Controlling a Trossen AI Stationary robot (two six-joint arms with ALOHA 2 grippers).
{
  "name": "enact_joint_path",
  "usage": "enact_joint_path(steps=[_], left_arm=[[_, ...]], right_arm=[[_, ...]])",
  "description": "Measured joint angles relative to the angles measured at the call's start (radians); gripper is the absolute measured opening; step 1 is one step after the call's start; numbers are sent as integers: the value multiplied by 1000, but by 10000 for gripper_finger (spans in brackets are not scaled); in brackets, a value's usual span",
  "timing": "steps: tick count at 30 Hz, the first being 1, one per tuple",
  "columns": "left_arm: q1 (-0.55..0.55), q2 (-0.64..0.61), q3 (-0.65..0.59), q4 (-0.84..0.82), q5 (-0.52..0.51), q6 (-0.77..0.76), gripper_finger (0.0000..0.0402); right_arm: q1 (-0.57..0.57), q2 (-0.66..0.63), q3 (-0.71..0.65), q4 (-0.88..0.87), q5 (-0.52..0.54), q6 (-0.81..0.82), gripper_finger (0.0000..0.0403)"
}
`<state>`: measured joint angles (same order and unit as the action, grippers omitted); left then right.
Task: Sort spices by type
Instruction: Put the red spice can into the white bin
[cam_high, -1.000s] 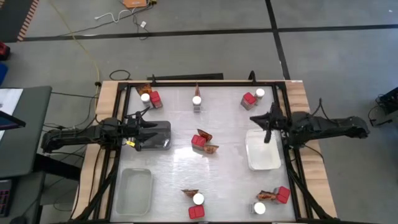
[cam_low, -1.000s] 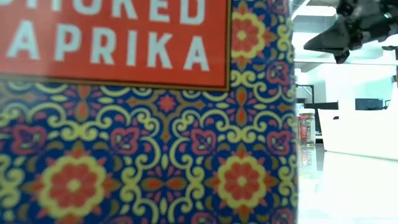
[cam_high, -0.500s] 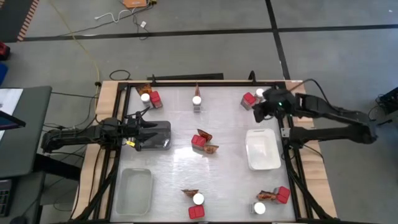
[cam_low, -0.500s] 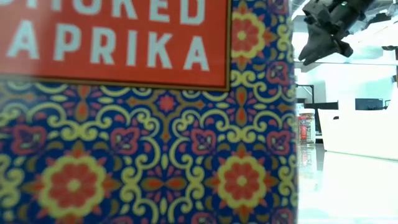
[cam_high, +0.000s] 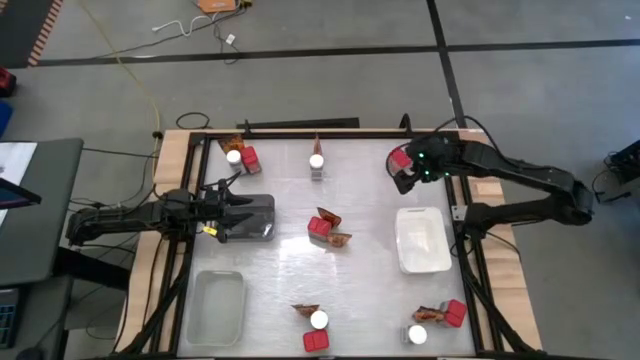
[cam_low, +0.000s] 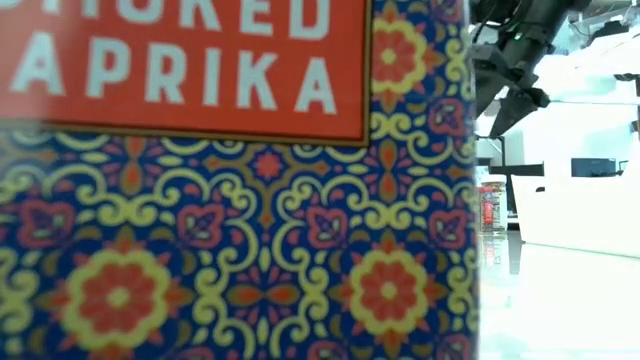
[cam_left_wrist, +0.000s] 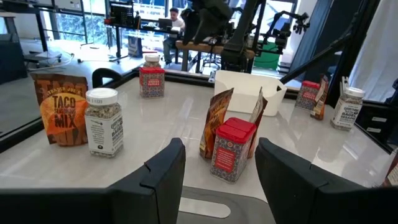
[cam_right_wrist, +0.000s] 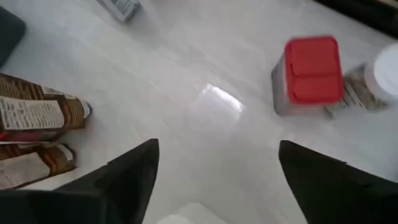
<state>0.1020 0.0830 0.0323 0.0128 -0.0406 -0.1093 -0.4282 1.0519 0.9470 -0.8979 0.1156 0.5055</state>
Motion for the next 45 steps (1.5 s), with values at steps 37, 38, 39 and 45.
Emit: enact_joint_path(steps=[37,38,39,45], left_arm=[[0,0,0,0,0,0,185],[0,0,0,0,0,0,185],[0,0,0,0,0,0,185],[0,0,0,0,0,0,185]], right_arm=[[-334,702,408,-229,25,-381,310],[-335,708,408,-231,25,-383,310],[-335,716,408,-233,26,-383,310],[-334,757,408,-268,29,-387,309]])
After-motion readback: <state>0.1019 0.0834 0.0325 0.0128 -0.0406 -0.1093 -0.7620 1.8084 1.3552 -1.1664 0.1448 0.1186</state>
